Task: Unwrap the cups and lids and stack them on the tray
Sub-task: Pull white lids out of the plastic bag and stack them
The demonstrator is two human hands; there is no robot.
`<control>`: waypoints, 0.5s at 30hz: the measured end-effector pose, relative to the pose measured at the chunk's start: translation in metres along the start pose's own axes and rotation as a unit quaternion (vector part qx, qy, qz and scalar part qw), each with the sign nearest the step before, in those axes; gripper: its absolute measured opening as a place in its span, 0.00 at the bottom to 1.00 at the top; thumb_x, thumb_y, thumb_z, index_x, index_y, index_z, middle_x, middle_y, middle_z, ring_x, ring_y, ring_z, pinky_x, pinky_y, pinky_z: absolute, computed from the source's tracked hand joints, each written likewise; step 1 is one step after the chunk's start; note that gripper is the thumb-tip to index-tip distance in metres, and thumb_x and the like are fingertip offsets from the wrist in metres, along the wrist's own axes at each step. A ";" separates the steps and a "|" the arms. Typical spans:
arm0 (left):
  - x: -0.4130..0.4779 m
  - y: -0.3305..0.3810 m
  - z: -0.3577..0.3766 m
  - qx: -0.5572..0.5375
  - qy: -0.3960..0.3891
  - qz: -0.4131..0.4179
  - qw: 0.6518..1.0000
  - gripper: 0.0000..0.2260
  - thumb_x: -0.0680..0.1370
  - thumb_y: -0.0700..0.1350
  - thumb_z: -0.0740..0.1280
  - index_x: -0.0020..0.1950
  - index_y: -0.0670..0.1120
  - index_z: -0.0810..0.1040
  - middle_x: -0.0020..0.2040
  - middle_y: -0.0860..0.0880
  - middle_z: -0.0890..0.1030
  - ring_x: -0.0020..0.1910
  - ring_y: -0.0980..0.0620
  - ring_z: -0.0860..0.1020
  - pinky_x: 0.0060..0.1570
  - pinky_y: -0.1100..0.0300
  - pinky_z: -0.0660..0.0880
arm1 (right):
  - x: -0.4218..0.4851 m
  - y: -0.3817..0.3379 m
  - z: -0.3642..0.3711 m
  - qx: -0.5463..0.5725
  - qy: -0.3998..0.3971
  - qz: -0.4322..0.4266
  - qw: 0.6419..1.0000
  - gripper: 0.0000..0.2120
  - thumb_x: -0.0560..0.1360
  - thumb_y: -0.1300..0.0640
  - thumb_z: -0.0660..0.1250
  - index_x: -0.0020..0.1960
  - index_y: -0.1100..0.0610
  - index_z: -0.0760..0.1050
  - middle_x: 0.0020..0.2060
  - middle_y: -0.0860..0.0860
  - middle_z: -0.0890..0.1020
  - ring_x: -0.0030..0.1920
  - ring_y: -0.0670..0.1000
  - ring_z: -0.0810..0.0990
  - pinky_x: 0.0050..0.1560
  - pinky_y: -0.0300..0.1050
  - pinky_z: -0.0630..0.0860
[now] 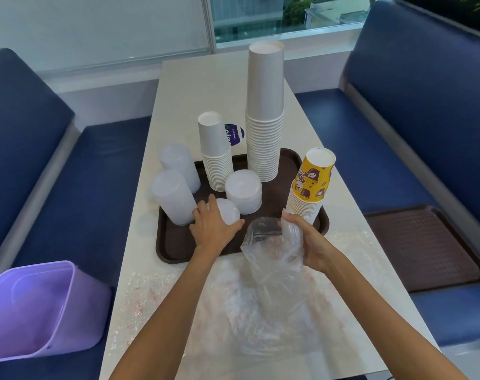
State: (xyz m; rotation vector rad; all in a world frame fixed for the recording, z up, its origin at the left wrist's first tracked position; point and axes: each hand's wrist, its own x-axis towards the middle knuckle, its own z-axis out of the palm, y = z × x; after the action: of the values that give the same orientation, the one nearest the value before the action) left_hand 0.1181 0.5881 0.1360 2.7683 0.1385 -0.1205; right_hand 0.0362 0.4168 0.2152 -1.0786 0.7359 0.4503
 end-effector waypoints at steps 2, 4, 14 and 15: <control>0.000 -0.002 -0.001 -0.023 -0.011 -0.007 1.000 0.43 0.70 0.60 0.71 0.76 0.45 0.53 0.73 0.42 0.60 0.71 0.42 0.61 0.62 0.45 0.68 | 0.000 0.000 0.000 0.002 -0.001 0.004 1.000 0.08 0.80 0.53 0.59 0.43 0.53 0.69 0.39 0.55 0.76 0.41 0.53 0.74 0.55 0.54 0.69; -0.001 -0.006 -0.001 -0.042 -0.022 -0.009 0.999 0.43 0.71 0.58 0.71 0.76 0.45 0.52 0.74 0.42 0.59 0.72 0.41 0.60 0.63 0.45 0.67 | 0.000 0.000 0.000 0.000 -0.003 0.008 1.000 0.08 0.80 0.53 0.59 0.43 0.53 0.69 0.40 0.55 0.75 0.41 0.54 0.74 0.55 0.54 0.69; 0.003 -0.008 0.003 -0.011 -0.063 0.021 0.998 0.48 0.68 0.55 0.75 0.77 0.49 0.47 0.75 0.42 0.51 0.74 0.40 0.53 0.65 0.42 0.66 | -0.004 -0.001 0.002 -0.005 -0.006 0.012 1.000 0.09 0.80 0.53 0.58 0.42 0.53 0.68 0.39 0.55 0.75 0.40 0.53 0.74 0.56 0.53 0.69; 0.004 -0.008 0.004 -0.008 -0.068 0.021 0.997 0.47 0.69 0.55 0.75 0.77 0.49 0.47 0.75 0.41 0.52 0.73 0.40 0.53 0.64 0.42 0.66 | -0.004 -0.001 0.002 -0.006 -0.004 0.012 1.000 0.09 0.80 0.53 0.58 0.42 0.54 0.68 0.39 0.55 0.75 0.40 0.53 0.74 0.56 0.53 0.68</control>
State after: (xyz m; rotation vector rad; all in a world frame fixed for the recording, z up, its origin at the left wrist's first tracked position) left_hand 0.1208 0.5944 0.1292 2.7343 0.0454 -0.2951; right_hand 0.0353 0.4180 0.2191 -1.0798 0.7407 0.4790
